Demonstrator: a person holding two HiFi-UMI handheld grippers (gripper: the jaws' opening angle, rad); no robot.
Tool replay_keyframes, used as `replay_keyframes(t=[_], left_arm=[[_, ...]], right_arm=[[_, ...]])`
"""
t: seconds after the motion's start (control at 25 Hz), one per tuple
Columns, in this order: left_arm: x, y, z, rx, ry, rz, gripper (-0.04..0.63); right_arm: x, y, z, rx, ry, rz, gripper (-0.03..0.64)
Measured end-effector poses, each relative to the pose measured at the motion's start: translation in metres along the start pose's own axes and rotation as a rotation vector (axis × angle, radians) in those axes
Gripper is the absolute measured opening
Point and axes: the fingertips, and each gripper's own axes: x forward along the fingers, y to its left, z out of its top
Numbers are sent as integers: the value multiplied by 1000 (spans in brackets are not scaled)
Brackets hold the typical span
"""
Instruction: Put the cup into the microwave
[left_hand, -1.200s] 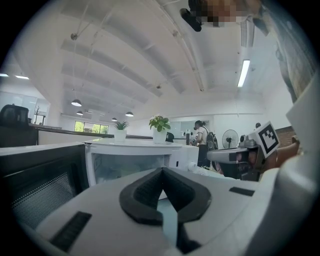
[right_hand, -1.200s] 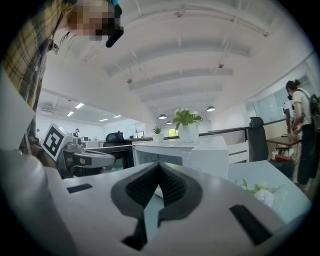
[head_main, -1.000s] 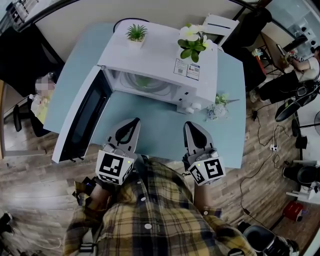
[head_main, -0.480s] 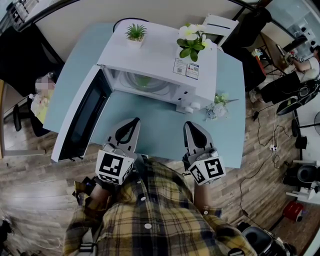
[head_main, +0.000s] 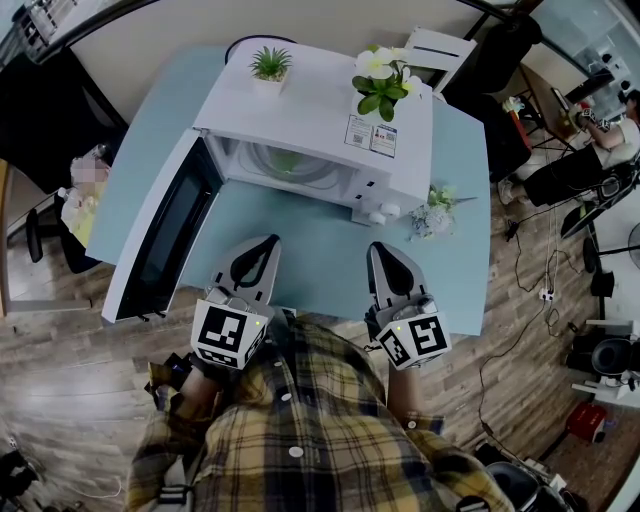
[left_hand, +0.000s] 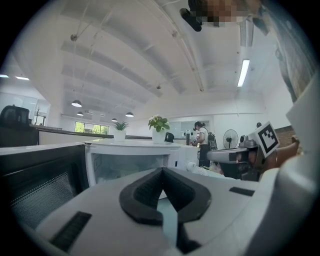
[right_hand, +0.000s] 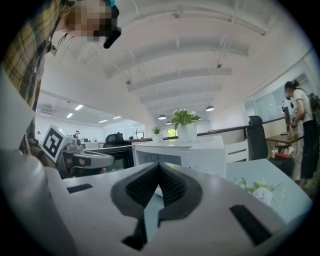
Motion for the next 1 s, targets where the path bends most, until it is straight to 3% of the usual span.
replay_keyframes(t=[1.0], left_arm=[[-1, -5, 5, -4, -16, -48, -9]], right_arm=[[-12, 0, -2, 4, 9, -15, 3]])
